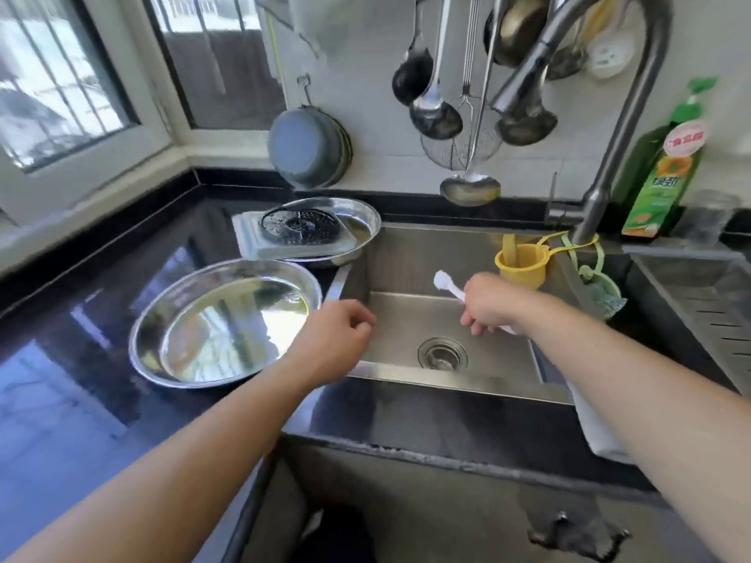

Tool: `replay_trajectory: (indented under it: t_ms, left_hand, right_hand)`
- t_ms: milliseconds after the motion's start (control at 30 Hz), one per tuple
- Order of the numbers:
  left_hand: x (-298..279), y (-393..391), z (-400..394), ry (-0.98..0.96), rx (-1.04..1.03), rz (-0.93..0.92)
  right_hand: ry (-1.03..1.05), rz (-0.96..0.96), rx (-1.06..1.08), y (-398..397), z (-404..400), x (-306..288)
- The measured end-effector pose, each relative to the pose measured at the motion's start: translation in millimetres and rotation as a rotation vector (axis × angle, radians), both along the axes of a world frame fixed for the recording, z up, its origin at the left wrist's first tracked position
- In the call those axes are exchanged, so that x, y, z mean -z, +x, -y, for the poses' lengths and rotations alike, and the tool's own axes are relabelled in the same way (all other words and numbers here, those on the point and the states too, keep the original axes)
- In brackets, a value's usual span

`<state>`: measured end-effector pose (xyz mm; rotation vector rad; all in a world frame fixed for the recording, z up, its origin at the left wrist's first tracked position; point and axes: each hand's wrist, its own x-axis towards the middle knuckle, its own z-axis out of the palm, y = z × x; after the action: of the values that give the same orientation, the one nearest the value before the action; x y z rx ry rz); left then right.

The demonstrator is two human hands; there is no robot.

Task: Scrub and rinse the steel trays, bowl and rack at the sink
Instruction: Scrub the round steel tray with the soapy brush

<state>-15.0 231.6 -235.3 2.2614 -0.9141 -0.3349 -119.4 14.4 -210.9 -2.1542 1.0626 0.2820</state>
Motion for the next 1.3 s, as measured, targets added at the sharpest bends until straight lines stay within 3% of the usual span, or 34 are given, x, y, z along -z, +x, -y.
replay_trajectory:
  t_ms: [133, 367, 433, 500, 567, 800, 1033, 1300]
  left_hand:
    - [-20, 24, -91, 0.093, -0.184, 0.169]
    - [-1, 72, -188, 0.141, -0.602, 0.252]
    - [2, 83, -194, 0.192, -0.696, 0.124]
    - [5, 95, -192, 0.065, -0.759, -0.207]
    - [7, 101, -187, -0.175, -0.769, -0.501]
    - [15, 89, -179, -0.408, -0.839, -0.735]
    - [-3, 57, -168, -0.642, -0.897, -0.678]
    - [-49, 17, -123, -0.639, -0.716, -0.617]
  right_hand:
    - [-0.097, -0.028, -0.047, -3, -40, -17]
    - [-0.134, -0.028, -0.036, -5, -72, -19]
    - [-0.130, -0.006, -0.008, -4, -69, -18]
    - [-0.124, 0.015, 0.016, -2, -66, -18]
    - [-0.098, 0.087, 0.033, -2, -64, -18]
    - [-0.012, 0.251, 0.139, -6, -51, -9]
    - [0.078, 0.283, 0.203, -10, -50, -6]
    - [0.064, 0.341, 0.261, -40, -21, -20]
